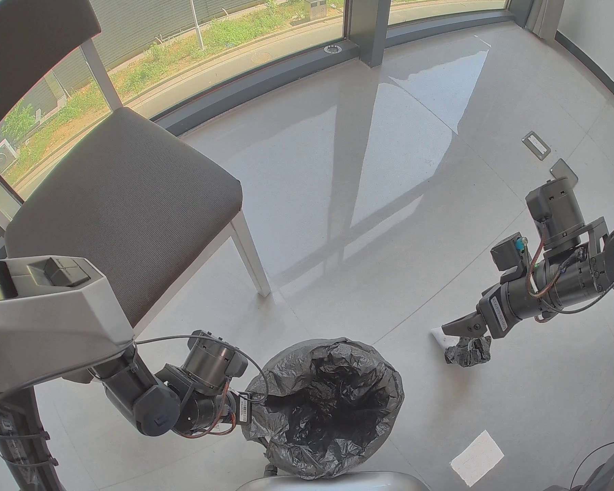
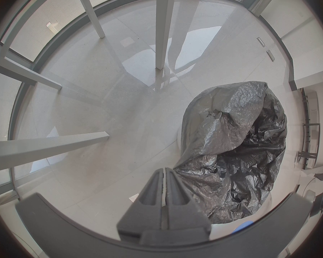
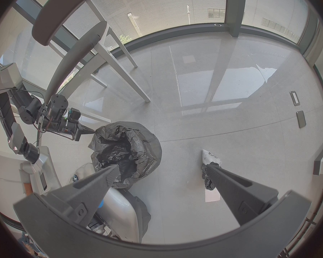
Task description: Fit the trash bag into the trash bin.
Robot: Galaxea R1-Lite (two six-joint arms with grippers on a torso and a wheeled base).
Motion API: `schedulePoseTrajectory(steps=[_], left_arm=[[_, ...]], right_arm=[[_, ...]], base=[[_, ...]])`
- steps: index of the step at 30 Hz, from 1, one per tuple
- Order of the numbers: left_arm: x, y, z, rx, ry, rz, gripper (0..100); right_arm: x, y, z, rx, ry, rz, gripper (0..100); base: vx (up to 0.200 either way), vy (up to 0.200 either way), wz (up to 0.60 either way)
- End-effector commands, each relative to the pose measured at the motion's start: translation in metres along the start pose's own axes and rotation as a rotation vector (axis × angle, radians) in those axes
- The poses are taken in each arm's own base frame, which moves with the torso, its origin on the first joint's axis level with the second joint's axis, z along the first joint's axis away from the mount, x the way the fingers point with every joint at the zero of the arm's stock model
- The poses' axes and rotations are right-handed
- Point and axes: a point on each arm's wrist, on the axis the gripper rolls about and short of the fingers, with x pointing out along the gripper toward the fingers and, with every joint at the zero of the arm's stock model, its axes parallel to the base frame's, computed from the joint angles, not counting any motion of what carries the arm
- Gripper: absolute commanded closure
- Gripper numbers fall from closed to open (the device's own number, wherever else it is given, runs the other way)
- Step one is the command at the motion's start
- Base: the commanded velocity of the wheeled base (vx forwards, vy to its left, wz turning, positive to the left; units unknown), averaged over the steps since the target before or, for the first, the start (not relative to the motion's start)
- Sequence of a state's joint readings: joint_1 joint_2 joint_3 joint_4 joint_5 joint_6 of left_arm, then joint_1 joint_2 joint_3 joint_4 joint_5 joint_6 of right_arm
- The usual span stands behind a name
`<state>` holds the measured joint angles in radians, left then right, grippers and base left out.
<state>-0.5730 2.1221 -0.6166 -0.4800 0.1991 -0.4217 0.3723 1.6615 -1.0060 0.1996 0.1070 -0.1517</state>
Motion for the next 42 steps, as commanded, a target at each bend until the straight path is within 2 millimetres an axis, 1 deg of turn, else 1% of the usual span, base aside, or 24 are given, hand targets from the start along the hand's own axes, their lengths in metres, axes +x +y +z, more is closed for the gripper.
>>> schedulePoseTrajectory(steps=[1,9,12,15,17,20,25,30,37,40,42], left_arm=[[0.001,0.000,0.000,-0.001,0.001,0.000,100],[0.000,0.000,0.000,-0.002,-0.008,0.011,100],[-0.006,-0.003,0.003,-0.005,-0.034,0.010,100],[-0.019,-0.007,0.005,-0.007,-0.065,-0.014,100],[-0.022,-0.007,0.005,-0.012,-0.071,-0.018,100],[-0.021,-0.008,0.005,-0.009,-0.068,-0.020,100],[-0.006,-0.014,-0.001,0.005,-0.041,-0.029,100],[0.001,-0.013,-0.002,0.000,-0.048,-0.034,100],[-0.002,-0.013,0.000,-0.043,-0.060,-0.039,100],[-0.010,-0.012,0.002,-0.082,-0.073,-0.045,100],[-0.010,-0.012,0.003,-0.100,-0.084,-0.053,100]], right_arm=[[-0.002,0.000,0.000,-0.003,-0.007,0.001,0],[-0.004,0.000,0.001,-0.002,-0.011,-0.001,0],[-0.005,0.001,0.001,-0.002,-0.013,-0.001,0],[-0.005,0.001,0.000,-0.002,-0.014,-0.002,0],[-0.005,0.001,0.000,-0.002,-0.014,-0.002,0],[-0.005,0.001,0.001,-0.005,-0.014,-0.001,0],[-0.005,0.002,-0.002,-0.011,-0.005,0.002,0],[-0.007,0.003,-0.004,-0.021,-0.007,0.004,0],[-0.007,0.003,-0.005,-0.021,-0.005,0.004,0],[-0.007,0.003,-0.005,-0.021,-0.005,0.004,0],[-0.007,0.003,-0.005,-0.021,-0.005,0.004,0]], base=[[0.000,0.000,0.00],[0.000,0.000,0.00],[0.000,0.000,0.00],[0.000,0.000,0.00],[0.000,0.000,0.00],[0.000,0.000,0.00],[0.000,0.000,0.00],[0.000,0.000,0.00],[0.000,0.000,0.00],[0.000,0.000,0.00],[0.000,0.000,0.00]])
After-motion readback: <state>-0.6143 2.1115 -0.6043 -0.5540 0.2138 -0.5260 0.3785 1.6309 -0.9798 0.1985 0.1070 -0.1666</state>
